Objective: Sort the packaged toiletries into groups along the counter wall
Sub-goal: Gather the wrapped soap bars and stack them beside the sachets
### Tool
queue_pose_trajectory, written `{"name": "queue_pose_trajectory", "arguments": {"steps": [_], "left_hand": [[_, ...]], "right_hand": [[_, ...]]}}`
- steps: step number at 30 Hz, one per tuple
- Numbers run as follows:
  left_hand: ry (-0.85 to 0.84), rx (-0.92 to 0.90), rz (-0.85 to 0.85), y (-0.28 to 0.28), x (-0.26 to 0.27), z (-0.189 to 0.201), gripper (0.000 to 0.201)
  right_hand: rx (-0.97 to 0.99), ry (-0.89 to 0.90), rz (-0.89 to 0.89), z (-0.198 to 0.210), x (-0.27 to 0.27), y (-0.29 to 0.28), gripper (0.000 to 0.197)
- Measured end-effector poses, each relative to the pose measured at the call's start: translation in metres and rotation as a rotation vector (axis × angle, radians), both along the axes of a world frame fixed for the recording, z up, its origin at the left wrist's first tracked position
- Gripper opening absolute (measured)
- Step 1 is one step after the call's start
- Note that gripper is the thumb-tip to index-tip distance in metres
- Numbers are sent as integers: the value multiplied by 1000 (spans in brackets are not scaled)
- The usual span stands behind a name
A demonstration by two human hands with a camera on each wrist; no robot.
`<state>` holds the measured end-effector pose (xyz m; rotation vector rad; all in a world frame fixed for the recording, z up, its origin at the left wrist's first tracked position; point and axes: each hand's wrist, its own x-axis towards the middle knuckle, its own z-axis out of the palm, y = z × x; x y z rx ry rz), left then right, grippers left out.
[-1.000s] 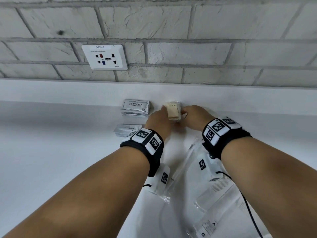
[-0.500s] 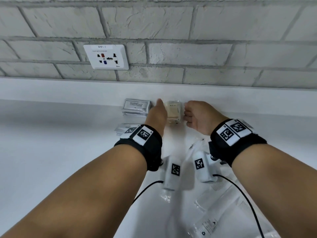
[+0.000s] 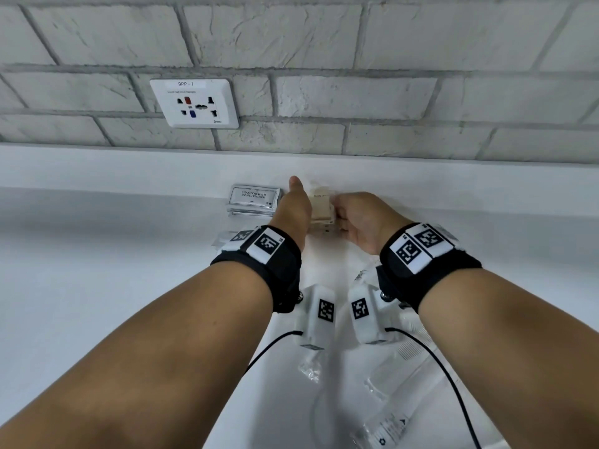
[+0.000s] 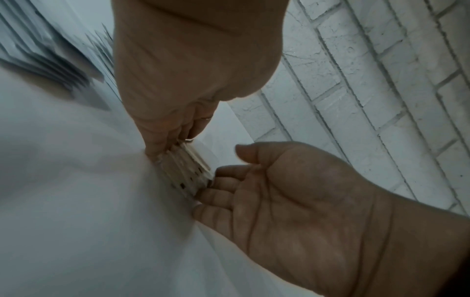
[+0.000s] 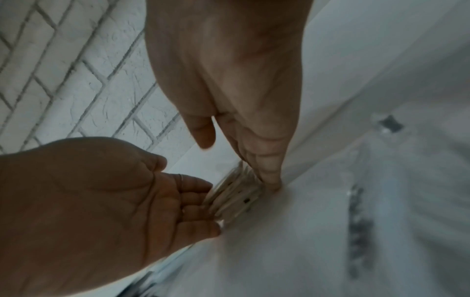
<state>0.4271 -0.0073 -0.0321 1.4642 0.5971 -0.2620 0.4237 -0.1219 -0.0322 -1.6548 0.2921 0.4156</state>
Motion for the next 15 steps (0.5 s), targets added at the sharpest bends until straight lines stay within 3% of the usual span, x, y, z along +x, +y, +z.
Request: {"name": "queue_pose_trajectory", "arguments": {"steps": [4, 6, 10, 13, 15], "left_hand": [[-2, 6, -59, 7, 0, 5, 70], [-6, 11, -79, 8, 2, 3, 70], [-11, 22, -40, 5, 19, -20, 89], [12, 31, -42, 5, 30, -28, 98], [9, 42, -44, 5, 22, -15, 89]], "right_hand": [[-414, -190, 274, -2, -3, -13, 63], [-507, -271, 336, -3, -4, -15, 53], [-760, -377, 333, -2, -2, -6, 30], [-790, -348, 321, 0, -1, -4, 28], [-797, -325, 329, 3, -2, -3, 29]]}}
